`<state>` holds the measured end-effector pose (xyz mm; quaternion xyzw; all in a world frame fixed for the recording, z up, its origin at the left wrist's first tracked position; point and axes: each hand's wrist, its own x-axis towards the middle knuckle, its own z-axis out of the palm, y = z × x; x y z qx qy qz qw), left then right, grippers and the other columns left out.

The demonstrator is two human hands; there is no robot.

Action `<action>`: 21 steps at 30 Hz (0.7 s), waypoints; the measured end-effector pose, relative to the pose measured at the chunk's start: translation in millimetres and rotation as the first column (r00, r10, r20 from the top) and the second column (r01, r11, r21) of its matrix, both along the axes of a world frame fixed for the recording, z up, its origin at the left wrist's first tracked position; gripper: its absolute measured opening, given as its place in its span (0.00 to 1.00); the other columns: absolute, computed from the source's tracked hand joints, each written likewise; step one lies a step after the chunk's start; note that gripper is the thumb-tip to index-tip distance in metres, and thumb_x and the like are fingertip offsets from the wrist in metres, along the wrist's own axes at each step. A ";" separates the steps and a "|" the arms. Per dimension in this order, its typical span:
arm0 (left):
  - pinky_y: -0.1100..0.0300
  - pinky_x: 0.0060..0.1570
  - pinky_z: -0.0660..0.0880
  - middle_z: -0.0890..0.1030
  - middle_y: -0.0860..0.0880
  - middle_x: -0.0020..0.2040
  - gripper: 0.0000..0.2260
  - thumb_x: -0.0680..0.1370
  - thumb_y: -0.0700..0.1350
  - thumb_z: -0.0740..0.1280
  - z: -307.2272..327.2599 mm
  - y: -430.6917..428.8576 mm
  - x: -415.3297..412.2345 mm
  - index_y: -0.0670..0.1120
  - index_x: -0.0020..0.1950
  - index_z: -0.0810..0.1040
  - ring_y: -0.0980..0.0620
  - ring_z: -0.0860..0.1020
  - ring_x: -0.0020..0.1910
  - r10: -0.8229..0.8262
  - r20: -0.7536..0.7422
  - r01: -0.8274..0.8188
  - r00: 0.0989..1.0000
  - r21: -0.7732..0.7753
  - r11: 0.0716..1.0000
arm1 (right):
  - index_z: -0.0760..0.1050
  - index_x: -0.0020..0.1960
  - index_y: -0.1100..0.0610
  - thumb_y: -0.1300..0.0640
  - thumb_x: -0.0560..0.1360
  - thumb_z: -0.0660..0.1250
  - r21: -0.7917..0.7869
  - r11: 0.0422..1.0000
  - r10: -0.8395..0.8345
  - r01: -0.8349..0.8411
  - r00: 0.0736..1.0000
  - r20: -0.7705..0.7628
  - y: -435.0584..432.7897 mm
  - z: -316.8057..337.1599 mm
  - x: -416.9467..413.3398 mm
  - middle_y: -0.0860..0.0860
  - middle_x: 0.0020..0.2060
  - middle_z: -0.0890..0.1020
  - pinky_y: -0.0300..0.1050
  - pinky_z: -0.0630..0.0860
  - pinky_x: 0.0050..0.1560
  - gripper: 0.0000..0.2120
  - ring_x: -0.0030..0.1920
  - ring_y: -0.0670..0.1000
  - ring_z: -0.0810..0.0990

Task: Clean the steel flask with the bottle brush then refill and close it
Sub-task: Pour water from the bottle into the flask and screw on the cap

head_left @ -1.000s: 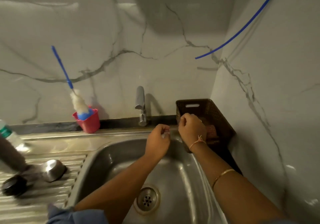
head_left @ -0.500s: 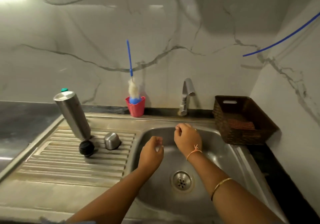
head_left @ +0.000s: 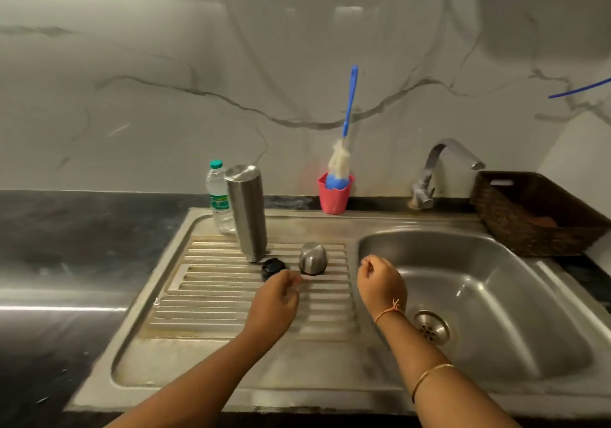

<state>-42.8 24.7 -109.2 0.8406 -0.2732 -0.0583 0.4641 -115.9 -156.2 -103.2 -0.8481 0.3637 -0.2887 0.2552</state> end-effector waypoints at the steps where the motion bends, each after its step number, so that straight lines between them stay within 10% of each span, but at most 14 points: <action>1: 0.57 0.51 0.76 0.81 0.53 0.49 0.09 0.77 0.38 0.64 0.6 15.2 6.2 0.52 0.48 0.76 0.55 0.79 0.49 0.012 0.004 -0.012 1.000 0.000 1.000 | 0.78 0.42 0.60 0.61 0.75 0.61 0.004 1.000 -0.010 0.010 1.000 0.003 12.0 0.8 3.7 0.57 0.42 0.81 0.42 0.63 0.35 0.08 0.41 0.59 0.77; 21: 0.55 0.57 0.72 0.75 0.46 0.63 0.22 0.75 0.43 0.70 24.0 91.3 96.2 0.44 0.68 0.68 0.48 0.74 0.61 0.166 -0.068 -0.161 0.984 0.077 0.984 | 0.76 0.45 0.59 0.60 0.76 0.59 -0.016 0.991 0.127 -0.130 0.983 -0.129 100.7 30.0 42.7 0.55 0.46 0.79 0.41 0.64 0.37 0.08 0.44 0.56 0.75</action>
